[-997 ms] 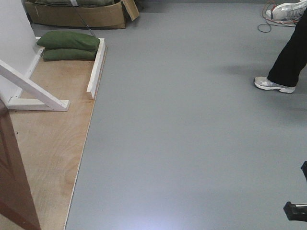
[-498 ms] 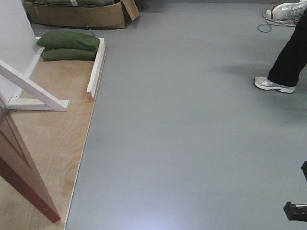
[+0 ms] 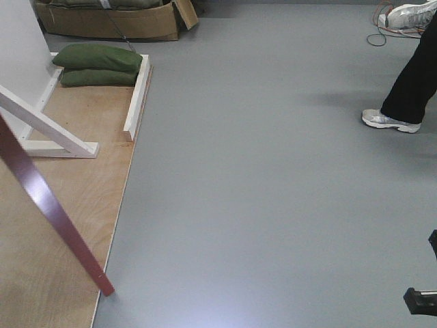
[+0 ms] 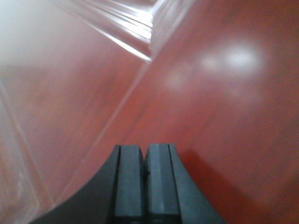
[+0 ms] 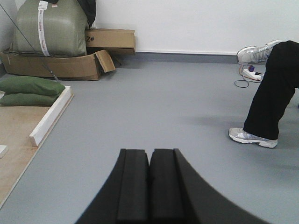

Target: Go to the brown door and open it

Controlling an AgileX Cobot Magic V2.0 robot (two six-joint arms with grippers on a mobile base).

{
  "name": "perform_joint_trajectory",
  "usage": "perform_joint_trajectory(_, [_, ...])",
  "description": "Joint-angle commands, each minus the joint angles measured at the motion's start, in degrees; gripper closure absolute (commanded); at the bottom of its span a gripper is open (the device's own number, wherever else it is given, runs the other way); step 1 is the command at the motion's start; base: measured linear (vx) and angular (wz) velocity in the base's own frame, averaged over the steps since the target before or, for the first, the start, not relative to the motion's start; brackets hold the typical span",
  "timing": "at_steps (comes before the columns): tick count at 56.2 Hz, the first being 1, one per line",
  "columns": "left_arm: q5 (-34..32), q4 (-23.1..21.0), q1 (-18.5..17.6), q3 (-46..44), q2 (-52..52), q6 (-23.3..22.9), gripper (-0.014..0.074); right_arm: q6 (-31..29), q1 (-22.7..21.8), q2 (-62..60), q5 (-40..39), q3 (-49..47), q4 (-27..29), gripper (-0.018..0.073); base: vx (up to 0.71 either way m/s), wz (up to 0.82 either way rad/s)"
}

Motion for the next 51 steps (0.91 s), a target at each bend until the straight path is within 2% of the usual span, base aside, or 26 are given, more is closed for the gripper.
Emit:
perform_joint_trajectory(1, [-1.31,-1.46,-1.69,-1.89,-3.03,0.23,0.06,-0.32,-0.1,-0.72,-4.71,0.22,-0.38,0.0559,0.0,0.0])
perform_joint_trajectory(19, [-1.15,-1.46,-9.03,-1.89,-2.65,0.23,0.06,-0.32,-0.1,-0.72,-4.71,0.22,-0.38,0.0559,0.0,0.0])
perform_joint_trajectory(36, [4.11,-1.49,-15.34,-1.89,0.01,0.23,0.06,-0.32,-0.1,-0.72,-4.71,0.22,-0.38,0.0559,0.0,0.0])
perform_joint_trajectory(51, [5.84,-1.47,-16.83,-1.89,1.76,0.23,0.06,-0.32,-0.1,-0.72,-4.71,0.22,-0.38,0.0559,0.0,0.0])
